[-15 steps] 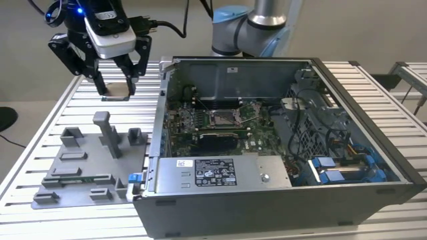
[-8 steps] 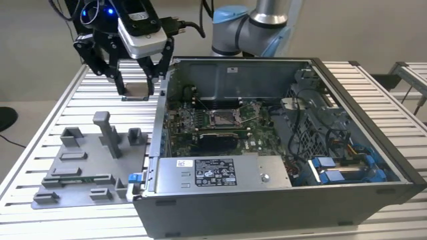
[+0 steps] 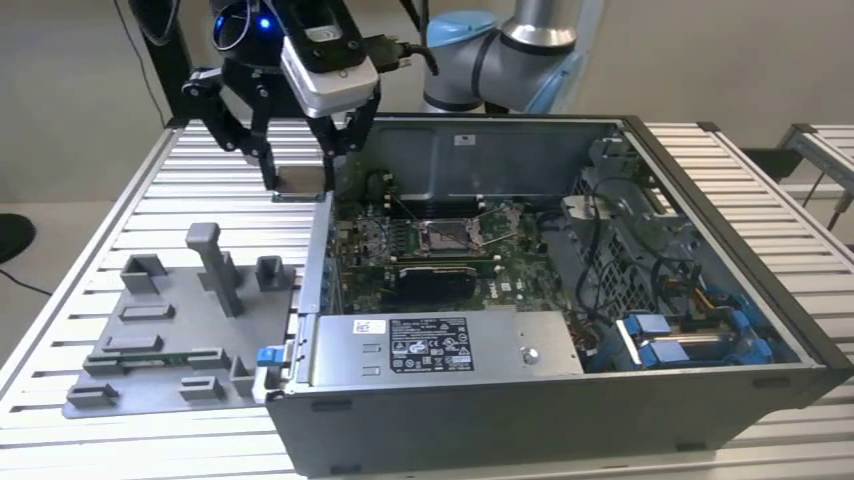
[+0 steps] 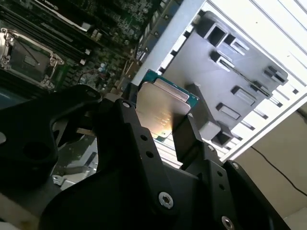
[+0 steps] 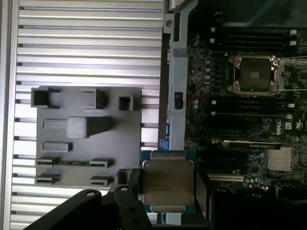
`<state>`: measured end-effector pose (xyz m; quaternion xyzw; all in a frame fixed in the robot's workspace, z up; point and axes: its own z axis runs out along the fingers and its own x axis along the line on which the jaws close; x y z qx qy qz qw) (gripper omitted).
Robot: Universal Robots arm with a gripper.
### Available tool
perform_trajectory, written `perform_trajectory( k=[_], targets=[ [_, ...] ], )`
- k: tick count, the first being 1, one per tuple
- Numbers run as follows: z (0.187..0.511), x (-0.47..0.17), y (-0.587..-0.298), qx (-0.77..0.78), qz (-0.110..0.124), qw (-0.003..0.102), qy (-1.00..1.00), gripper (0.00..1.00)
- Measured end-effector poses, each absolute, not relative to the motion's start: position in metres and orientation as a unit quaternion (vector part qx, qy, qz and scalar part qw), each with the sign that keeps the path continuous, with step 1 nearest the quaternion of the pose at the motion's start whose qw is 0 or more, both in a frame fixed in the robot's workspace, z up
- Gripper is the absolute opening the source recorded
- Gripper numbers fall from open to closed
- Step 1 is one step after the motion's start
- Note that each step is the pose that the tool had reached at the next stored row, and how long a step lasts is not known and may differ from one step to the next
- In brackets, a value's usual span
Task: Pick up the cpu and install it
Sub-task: 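Place the cpu into insertion slot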
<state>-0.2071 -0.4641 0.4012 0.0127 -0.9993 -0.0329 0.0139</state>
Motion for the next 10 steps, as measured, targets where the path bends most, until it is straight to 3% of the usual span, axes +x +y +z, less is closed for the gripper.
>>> perform_trajectory(
  k=[10],
  targets=[
    [0.401, -0.175, -0.465, 0.017, -0.033, 0.015, -0.999, 0.0]
  ],
)
